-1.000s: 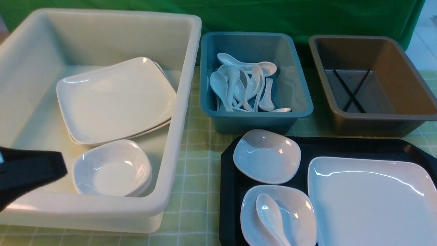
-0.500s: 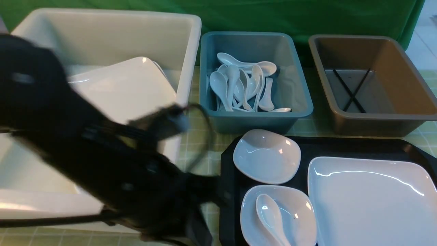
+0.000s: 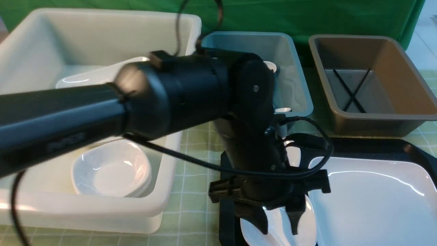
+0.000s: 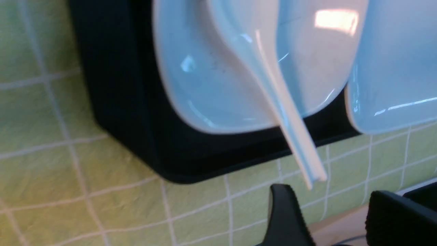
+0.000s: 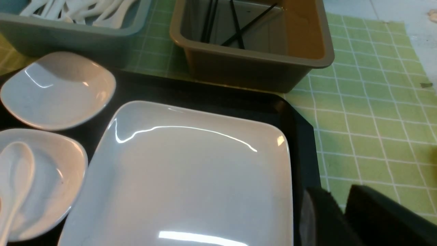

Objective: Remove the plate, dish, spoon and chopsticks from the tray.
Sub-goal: Use the left arm to grab a soup spoon from the plate, then use the left arm to put the soup spoon into the small storage box in the middle, then use the left arm to grab a small plate from the dinner plate

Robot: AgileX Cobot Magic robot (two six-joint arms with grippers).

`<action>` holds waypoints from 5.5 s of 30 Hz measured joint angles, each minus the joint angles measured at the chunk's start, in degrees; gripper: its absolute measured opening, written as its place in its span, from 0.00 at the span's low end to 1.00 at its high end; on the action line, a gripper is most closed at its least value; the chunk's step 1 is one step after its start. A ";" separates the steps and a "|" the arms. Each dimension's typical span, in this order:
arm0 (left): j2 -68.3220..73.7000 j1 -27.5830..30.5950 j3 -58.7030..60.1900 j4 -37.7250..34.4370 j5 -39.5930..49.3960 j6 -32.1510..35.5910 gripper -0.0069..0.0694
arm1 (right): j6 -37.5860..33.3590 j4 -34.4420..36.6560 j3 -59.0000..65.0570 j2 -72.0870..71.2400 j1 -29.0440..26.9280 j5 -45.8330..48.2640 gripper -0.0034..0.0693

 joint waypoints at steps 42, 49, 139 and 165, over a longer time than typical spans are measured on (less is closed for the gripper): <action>13.26 1.24 -1.37 -3.21 -7.95 -10.71 0.52 | 1.41 -0.21 0.00 0.00 0.00 -4.08 0.26; 13.56 1.24 -1.37 -1.66 -9.03 -10.27 0.52 | 1.46 -0.21 0.00 0.00 0.00 -4.03 0.28; -4.70 30.81 -40.61 -9.20 5.83 34.91 0.08 | 1.33 -0.16 0.00 0.00 0.00 -7.20 0.37; -11.91 10.31 19.97 -9.25 -10.43 35.82 0.29 | 1.33 -0.16 0.00 0.00 0.00 -3.14 0.38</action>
